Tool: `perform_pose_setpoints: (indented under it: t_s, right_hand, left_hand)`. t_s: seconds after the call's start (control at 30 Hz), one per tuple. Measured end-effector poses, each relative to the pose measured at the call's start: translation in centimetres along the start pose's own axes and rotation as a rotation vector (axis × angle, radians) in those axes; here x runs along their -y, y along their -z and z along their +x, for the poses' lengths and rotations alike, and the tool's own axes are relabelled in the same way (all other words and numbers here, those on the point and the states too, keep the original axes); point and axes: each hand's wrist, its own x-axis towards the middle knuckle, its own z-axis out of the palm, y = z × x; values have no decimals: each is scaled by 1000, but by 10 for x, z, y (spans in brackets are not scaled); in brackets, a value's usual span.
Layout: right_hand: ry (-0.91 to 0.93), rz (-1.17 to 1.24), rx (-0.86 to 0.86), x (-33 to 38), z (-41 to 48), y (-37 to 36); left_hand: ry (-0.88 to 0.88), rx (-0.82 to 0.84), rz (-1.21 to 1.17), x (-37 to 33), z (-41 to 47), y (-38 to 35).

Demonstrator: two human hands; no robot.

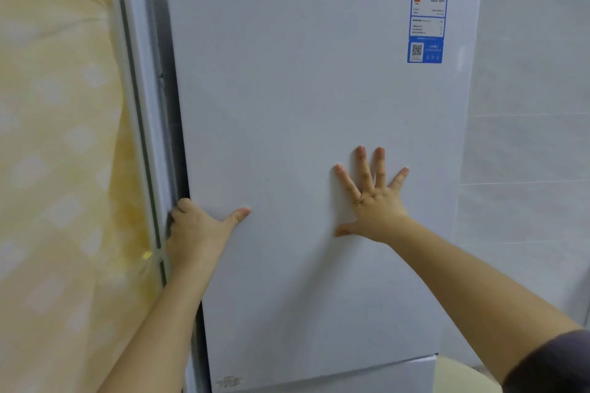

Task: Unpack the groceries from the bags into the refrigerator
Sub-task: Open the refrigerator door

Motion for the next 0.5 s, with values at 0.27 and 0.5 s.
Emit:
perform_pose_setpoints:
  t_s: [0.27,0.5]
  right_hand:
    - [56,29,-4,-9,-19,6]
    - [148,72,-6,-26,-38,9]
  left_hand:
    - [-106,-23,39,14,-31,22]
    - [-185,-84,96,12,-69,41]
